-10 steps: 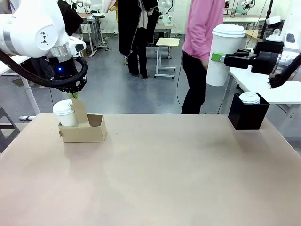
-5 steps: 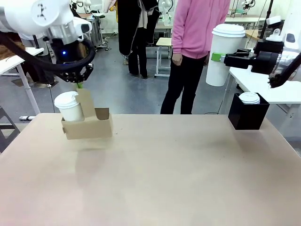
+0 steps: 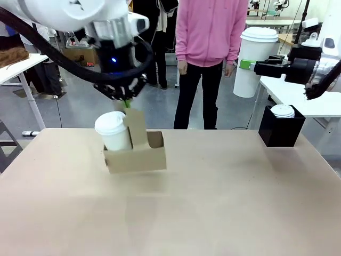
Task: Pour a drink into a cup and package it in a carrier.
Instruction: Position the Cup Carrier in the center of the table.
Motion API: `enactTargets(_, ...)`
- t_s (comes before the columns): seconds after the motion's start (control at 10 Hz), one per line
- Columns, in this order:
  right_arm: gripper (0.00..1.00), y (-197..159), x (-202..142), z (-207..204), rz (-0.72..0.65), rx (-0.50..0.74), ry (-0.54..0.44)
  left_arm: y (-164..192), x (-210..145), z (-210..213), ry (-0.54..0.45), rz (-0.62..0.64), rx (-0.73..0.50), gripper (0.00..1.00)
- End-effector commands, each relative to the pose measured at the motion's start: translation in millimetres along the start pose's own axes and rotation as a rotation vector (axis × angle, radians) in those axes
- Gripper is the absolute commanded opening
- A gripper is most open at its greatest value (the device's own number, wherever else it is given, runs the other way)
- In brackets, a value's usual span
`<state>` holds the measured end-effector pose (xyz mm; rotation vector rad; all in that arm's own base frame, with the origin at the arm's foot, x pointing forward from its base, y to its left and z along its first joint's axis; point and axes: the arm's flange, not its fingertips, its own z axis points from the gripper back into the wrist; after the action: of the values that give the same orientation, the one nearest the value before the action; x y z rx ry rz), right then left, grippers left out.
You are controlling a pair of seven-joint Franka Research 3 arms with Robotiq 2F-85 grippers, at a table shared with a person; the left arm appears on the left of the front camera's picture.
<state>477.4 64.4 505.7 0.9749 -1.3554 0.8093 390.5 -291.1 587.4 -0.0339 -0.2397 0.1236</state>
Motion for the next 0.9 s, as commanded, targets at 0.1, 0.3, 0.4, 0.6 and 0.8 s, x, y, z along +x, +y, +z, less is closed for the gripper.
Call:
enactTargets(0.1,0.8,1,3,-1,0.002,0.004,-0.006,-45,-35,-26,-0.006,-0.033,0.009,0.02)
enactTargets(0.3,0.8,1,3,-1,0.002,0.004,-0.006,-76,-52,-41,-0.017,-0.014,0.006,0.02)
enactTargets(0.4,0.8,1,3,-1,0.002,0.004,-0.006,-92,-63,-47,-0.01,-0.023,0.019,0.02)
enactTargets(0.6,0.8,1,3,-1,0.002,0.004,-0.006,-113,-77,-53,-0.02,-0.029,0.031,0.02)
enactTargets(0.8,0.8,1,3,-1,0.002,0.004,-0.006,-124,-92,-59,-0.026,-0.055,0.045,0.02)
